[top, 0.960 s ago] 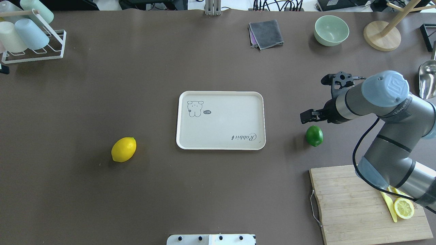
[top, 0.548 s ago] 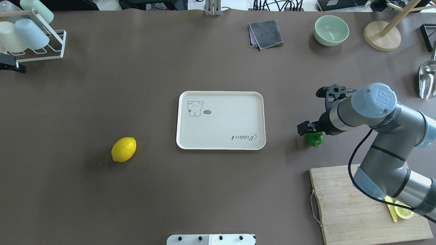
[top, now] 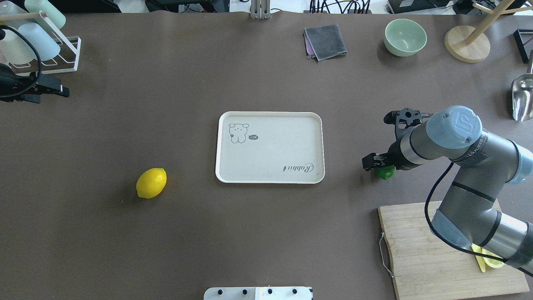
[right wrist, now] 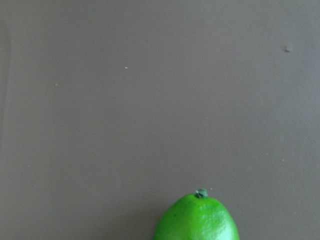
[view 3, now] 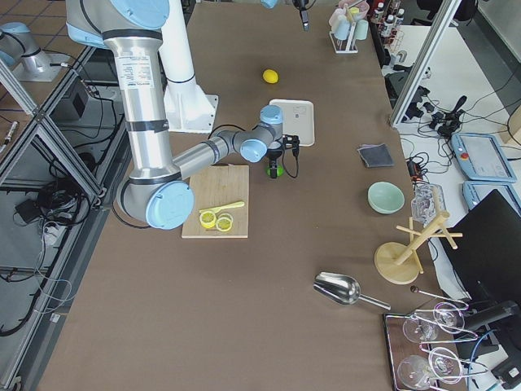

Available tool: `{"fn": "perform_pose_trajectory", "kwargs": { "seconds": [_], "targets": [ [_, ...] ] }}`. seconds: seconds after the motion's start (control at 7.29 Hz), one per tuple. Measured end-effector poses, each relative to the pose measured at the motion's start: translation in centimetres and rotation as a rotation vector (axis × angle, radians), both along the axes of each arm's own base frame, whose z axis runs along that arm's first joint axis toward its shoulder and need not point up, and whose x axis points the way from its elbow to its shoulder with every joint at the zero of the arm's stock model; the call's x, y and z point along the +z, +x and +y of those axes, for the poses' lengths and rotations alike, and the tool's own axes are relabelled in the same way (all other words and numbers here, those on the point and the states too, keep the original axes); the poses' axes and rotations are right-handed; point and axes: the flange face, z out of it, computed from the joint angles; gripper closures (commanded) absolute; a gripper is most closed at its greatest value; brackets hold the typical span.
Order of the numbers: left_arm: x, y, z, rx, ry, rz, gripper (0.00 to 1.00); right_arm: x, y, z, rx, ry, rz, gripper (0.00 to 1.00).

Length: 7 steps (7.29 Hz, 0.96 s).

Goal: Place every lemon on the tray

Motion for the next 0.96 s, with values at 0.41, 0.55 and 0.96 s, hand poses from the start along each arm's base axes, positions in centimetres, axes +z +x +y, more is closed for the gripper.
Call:
{"fn": "perform_pose_trajectory", "kwargs": {
  "seconds": [0.41,0.55,0.96],
  "targets": [
    [-1.9,2.9,-0.2,0.002,-0.002,0.017,0.12,0.0,0.1,-0.1,0.001,-0.003,0.000,1.00],
    [-3.2,5.0,-0.2,-0.004,-0.005,0.027,0.12,-0.8,0.7,-0.5,0.009,0.002,-0.014,1.00],
    [-6.1,12.9,1.5,-0.031,0.000,0.024,0.18,-4.0,3.5,-2.5,0.021,-0.018,-0.084,1.00]
  ]
}}
